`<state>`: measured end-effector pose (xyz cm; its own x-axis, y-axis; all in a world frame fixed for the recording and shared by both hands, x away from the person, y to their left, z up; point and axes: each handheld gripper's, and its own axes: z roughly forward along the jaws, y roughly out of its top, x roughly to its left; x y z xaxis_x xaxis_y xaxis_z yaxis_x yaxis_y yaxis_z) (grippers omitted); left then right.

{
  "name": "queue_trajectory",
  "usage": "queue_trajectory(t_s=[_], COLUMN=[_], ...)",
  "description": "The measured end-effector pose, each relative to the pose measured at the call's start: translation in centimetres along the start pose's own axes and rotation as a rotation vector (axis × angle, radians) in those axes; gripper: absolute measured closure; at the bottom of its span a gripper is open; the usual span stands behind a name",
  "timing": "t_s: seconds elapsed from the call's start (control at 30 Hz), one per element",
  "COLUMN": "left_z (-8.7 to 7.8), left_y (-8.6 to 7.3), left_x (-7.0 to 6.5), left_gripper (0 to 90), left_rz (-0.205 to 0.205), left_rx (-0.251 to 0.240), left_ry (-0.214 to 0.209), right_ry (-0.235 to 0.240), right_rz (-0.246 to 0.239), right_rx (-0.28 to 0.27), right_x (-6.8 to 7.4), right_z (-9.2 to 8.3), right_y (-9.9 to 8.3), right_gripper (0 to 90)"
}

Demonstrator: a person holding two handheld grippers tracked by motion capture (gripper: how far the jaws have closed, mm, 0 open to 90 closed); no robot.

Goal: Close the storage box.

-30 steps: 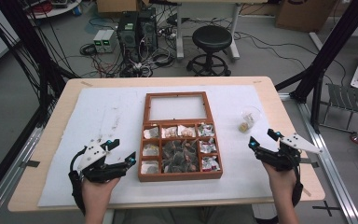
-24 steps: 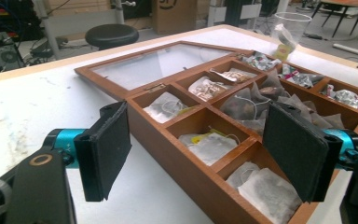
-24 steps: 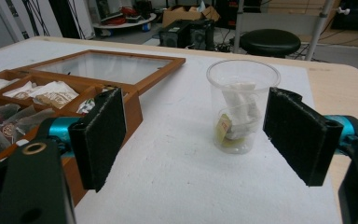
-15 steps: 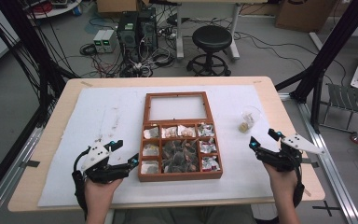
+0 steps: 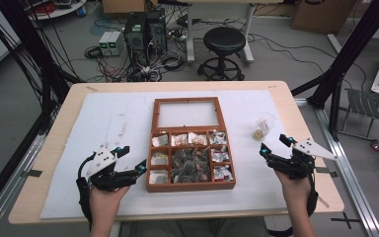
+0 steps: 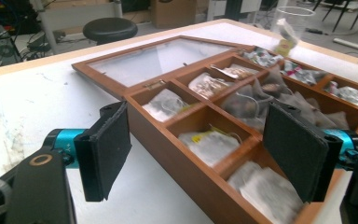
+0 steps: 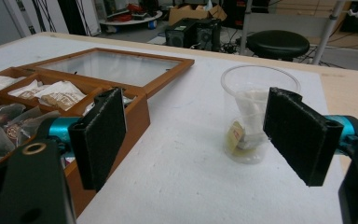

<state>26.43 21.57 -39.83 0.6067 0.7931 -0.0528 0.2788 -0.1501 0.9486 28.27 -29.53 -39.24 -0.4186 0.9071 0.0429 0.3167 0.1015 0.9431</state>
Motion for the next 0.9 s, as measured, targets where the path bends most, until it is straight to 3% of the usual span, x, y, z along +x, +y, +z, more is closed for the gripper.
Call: queue_trajectory(t_s=[0.13, 0.2, 0.27, 0.4, 0.53, 0.7, 0.77, 0.87, 0.9], left_z=[2.5, 3.0, 4.2, 5.4, 7.7, 9.6, 10.8, 11.6, 12.3], left_y=[1.8, 2.1, 2.9, 3.5, 3.8, 3.7, 3.6, 3.6, 3.6], left_x=[0.8, 1.0, 1.4, 2.1, 4.1, 5.8, 6.8, 7.4, 8.1], left_gripper=[23.3, 23.3, 23.3, 23.3, 24.3, 26.3, 26.3, 26.3, 26.3], left_rz=[0.003, 0.008, 0.024, 0.004, -0.062, -0.117, -0.17, -0.193, -0.239], left_rx=[0.052, 0.063, 0.084, 0.099, 0.133, 0.165, 0.194, 0.208, 0.215], left_ry=[0.003, 0.006, 0.03, 0.041, 0.072, 0.072, 0.065, 0.061, 0.046], right_ry=[0.01, 0.011, 0.019, 0.029, 0.064, 0.079, 0.081, 0.075, 0.077], right_rz=[-0.024, -0.03, -0.034, -0.039, -0.079, -0.106, -0.104, -0.113, -0.116], right_rx=[0.008, 0.01, 0.006, -0.002, 0.003, -0.001, 0.0, 0.012, 0.016], right_x=[0.7, 0.8, 1.0, 1.2, 2.0, 2.5, 2.7, 2.8, 2.9], right_z=[1.4, 1.7, 2.3, 2.8, 4.1, 5.3, 6.2, 7.1, 7.5], right_y=[0.7, 0.9, 1.6, 2.4, 3.8, 4.9, 5.5, 6.0, 6.1], right_gripper=[21.9, 22.0, 23.3, 24.2, 26.1, 27.4, 27.6, 28.0, 28.0])
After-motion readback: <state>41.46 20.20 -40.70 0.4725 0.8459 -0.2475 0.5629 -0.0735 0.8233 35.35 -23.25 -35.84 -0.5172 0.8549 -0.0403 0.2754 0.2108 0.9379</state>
